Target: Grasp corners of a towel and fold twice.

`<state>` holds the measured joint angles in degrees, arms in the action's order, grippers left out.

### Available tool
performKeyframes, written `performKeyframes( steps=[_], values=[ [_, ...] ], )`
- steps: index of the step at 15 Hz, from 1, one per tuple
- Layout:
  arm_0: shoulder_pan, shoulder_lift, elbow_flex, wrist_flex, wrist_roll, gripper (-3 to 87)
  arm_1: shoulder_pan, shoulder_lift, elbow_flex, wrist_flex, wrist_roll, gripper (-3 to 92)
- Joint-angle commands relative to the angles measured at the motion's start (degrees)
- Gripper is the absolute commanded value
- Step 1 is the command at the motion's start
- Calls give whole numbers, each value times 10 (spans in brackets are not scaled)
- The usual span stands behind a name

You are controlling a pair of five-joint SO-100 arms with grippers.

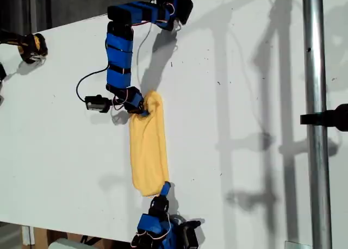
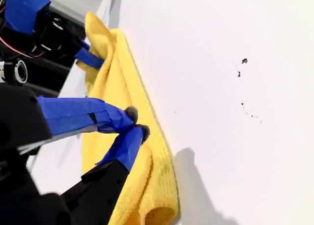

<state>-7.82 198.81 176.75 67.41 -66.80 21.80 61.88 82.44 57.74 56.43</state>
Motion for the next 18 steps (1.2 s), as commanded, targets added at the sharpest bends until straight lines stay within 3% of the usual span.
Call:
performKeyframes(
  steps=[1, 5, 12, 14, 18],
  values=[
    [-3, 4, -4, 4, 4, 13, 24, 70, 10, 64, -23, -1],
    [-4, 4, -4, 4, 5, 13, 49, 274, 195, 185, -25, -1],
    [1, 4, -4, 4, 8, 10, 26, 610, 468, 346, 125, -1],
    [0, 4, -5, 4, 9, 12, -44, 708, 445, 254, 119, -1],
    [-1, 4, -5, 3, 10, 12, -76, 471, 179, 132, 25, -1]
  ],
)
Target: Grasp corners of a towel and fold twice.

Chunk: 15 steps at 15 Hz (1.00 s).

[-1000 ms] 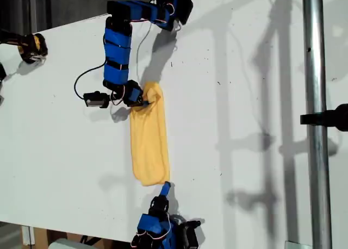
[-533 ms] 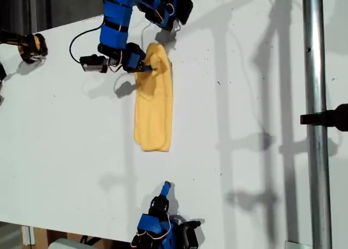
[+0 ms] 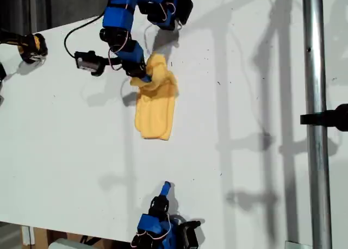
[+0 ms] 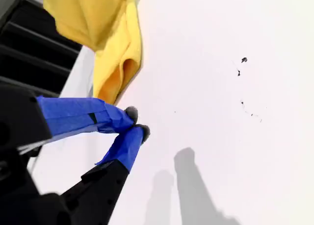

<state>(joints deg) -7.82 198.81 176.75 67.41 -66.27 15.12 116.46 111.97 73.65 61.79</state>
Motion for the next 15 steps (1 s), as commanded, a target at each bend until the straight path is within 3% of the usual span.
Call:
performKeyframes(
  steps=[1, 4, 11, 15],
  values=[
    [0, 4, -5, 3, 4, 12, -6, -146, -188, -33, -47, -1],
    [0, 4, -5, 4, 3, 14, -1, -328, -341, -60, -69, -1],
    [-3, 4, -4, 4, 3, 23, 13, -523, -409, -170, -64, 2],
    [-4, 4, -3, 2, 0, 25, 15, -494, -443, -178, -90, 464]
  ],
)
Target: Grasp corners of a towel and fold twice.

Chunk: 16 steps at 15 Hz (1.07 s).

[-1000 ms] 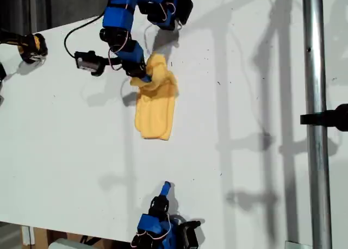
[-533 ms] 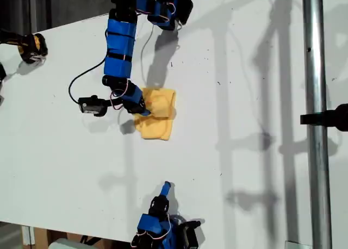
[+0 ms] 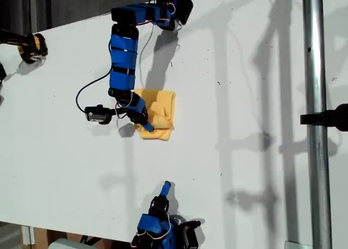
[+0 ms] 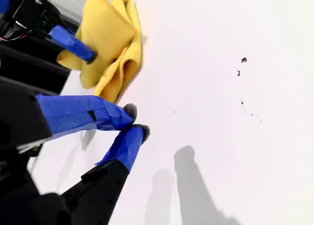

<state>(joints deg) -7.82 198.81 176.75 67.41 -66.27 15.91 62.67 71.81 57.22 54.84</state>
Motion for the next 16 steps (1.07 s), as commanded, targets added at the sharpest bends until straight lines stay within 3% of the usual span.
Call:
performKeyframes(
  steps=[1, 3, 5, 6, 8, 9, 11, 14, 16],
  values=[
    [-4, 4, -3, 1, 1, 26, 9, 70, -40, -30, -25, 479],
    [-4, 4, -2, 0, 1, 26, 15, 141, -26, -57, -38, 476],
    [-4, 4, -2, 0, 0, 25, 36, 258, 40, -63, -40, 383],
    [-4, 4, -2, 2, -4, 29, 54, 307, 65, -1, -40, 285],
    [-9, 4, 2, 3, -18, 57, 87, 387, 104, 242, -21, 115],
    [-10, 4, 2, 3, -15, 64, 92, 453, 181, 305, -6, 42],
    [-10, 4, 6, -11, -9, 50, 78, 599, 381, 347, 62, 18],
    [2, 4, 11, -19, -6, 73, -8, 788, 682, 254, 193, -1],
    [18, 4, 18, 17, -13, 87, -45, 843, 837, 141, 218, -1]
  ],
)
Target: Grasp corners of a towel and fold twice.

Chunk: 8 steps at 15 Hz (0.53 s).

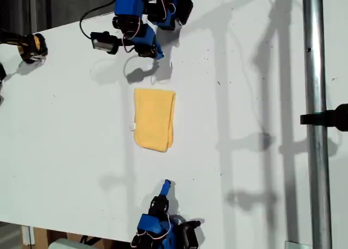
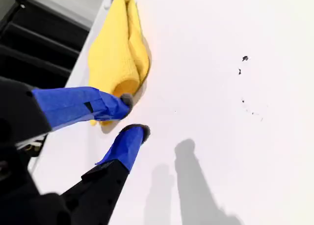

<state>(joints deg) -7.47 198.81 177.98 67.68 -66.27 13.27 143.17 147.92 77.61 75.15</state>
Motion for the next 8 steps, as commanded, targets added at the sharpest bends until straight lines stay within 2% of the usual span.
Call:
performKeyframes(
  steps=[1, 3, 4, 6, 7, 8],
  values=[
    [14, 4, 7, 49, -54, 76, -27, 35, 99, -93, 20, -1],
    [32, 4, 8, 56, -67, 76, -13, 38, 105, -90, 54, 24],
    [28, 3, 8, 62, -71, 75, -19, 40, 115, -104, 77, 88],
    [27, 3, 8, 63, 21, 75, -70, 74, 145, -62, 88, 99],
    [27, 3, 8, 62, 114, 73, -134, 119, 145, -20, 87, 100],
    [27, 3, 8, 62, 112, 72, -175, 199, 159, -11, 87, 100]
  ],
)
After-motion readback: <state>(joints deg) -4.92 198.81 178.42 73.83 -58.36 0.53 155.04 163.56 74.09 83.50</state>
